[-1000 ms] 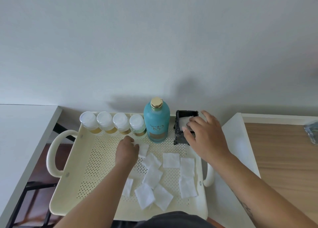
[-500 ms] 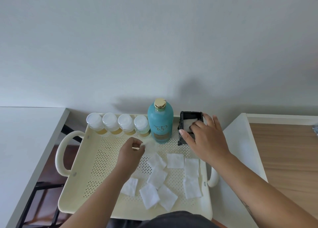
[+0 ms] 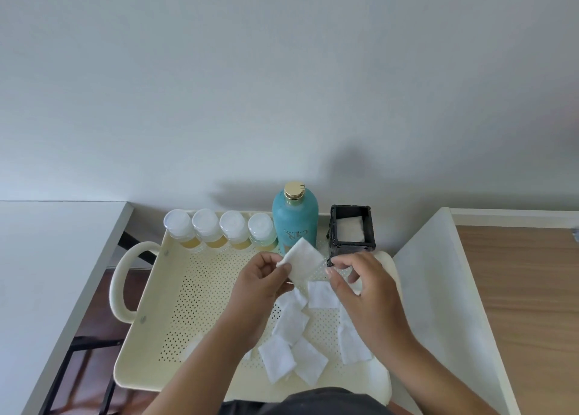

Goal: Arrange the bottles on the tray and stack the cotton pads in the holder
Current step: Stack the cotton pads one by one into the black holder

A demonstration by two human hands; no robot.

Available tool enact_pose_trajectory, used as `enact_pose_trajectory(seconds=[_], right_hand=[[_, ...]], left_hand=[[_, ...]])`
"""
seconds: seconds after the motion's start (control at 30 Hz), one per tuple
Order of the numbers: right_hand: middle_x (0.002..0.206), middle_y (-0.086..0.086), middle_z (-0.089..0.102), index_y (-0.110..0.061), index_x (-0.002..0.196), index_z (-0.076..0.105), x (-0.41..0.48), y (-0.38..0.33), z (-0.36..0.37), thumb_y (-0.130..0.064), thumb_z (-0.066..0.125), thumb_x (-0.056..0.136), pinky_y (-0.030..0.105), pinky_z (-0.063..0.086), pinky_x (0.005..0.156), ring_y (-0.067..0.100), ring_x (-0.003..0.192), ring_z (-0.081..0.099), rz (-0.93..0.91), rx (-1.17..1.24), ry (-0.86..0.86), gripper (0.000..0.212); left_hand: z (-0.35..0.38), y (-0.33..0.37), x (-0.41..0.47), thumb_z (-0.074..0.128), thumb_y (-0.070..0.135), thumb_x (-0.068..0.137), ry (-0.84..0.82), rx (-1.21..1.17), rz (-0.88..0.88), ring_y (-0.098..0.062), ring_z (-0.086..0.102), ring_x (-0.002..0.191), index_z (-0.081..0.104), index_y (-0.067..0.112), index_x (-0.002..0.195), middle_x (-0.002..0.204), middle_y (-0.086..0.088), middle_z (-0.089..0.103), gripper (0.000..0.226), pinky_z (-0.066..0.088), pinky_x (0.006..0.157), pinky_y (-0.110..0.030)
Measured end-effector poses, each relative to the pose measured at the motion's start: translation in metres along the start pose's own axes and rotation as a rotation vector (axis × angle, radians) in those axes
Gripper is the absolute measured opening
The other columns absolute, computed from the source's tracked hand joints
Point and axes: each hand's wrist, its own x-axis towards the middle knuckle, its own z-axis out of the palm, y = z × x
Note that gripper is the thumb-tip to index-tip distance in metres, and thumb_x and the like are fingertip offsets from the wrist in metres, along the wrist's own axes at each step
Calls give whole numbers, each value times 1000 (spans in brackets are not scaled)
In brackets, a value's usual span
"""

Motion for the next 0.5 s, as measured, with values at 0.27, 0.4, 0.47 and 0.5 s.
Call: enact_pose_trajectory(seconds=[0.27,0.4,0.47,0.5], right_hand=[[84,-11,72,-32,93,65,4,-8,5,-37,69,86,12,47,58,0,74,66,505,540,-43,9],[77,-14,71,-30,88,66,9,-6,2,-31,67,88,11,45,56,-3,69,64,504,532,-10,1],[75,-16,69,-28,86,66,14,-6,-3,-28,67,88,8,45,56,-4,68,62,453,487,-5,2],[75,-16,69,-28,86,65,18,-7,-6,-28,67,88,7,45,57,-4,68,62,422,452,2,3]], left_hand=[[18,-3,-4,72,10,82,-187,-194,-95,-22,67,81,60,7,93,91,-14,70,16,57,76,-29],[20,-6,-1,73,11,82,-191,-152,-98,-24,67,82,60,7,97,91,-16,70,20,56,80,-32],[18,-7,2,72,10,84,-169,-105,-86,-25,68,85,60,6,100,90,-14,70,21,55,81,-33],[16,-8,5,72,9,85,-149,-76,-80,-25,68,85,60,6,101,90,-12,70,20,56,82,-33]])
